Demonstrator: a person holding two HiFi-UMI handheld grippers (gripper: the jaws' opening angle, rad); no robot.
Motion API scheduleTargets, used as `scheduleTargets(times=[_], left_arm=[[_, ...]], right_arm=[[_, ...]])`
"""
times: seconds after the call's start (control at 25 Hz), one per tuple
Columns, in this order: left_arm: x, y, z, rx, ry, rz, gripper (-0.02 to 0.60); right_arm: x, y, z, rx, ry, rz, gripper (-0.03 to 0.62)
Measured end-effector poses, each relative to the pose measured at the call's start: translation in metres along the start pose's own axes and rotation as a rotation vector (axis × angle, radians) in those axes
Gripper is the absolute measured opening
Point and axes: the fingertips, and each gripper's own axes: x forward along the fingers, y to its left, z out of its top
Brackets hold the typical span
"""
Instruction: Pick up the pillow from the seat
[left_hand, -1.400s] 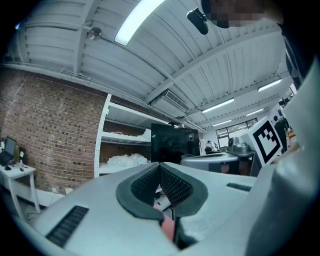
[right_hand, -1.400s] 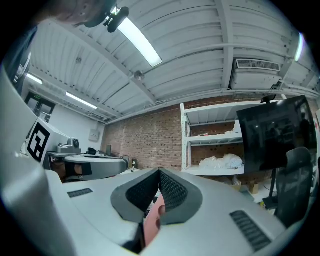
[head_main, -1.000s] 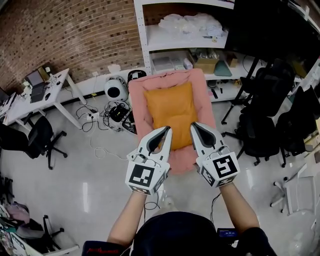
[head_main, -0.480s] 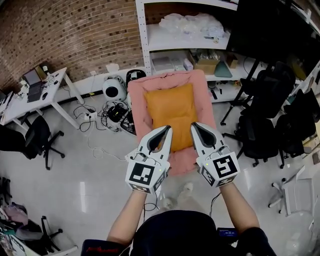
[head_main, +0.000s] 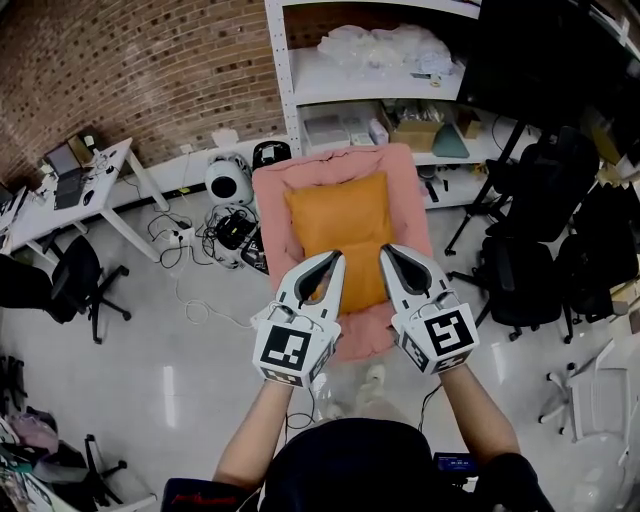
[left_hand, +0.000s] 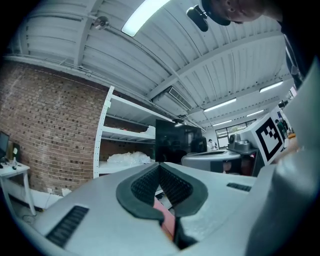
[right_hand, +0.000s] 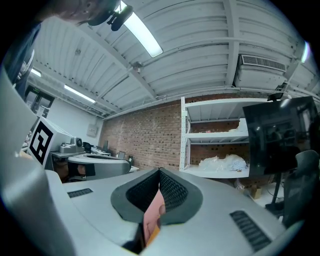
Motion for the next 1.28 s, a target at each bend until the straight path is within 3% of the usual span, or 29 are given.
scheduleTargets(times=[0.76,1.28], left_arm=[[0.096,0.034,-0.014,-0.008,0.021,0.079,0.003],[0.142,0.027,-0.027,-0.003,0.060,0.127,0.003]], right_arm=[[0.066,-0.086,-0.018,0.020,0.022,0.063,0.017],[0.078,-0.134,-0.036,0.060,0.033,0.107,0.017]])
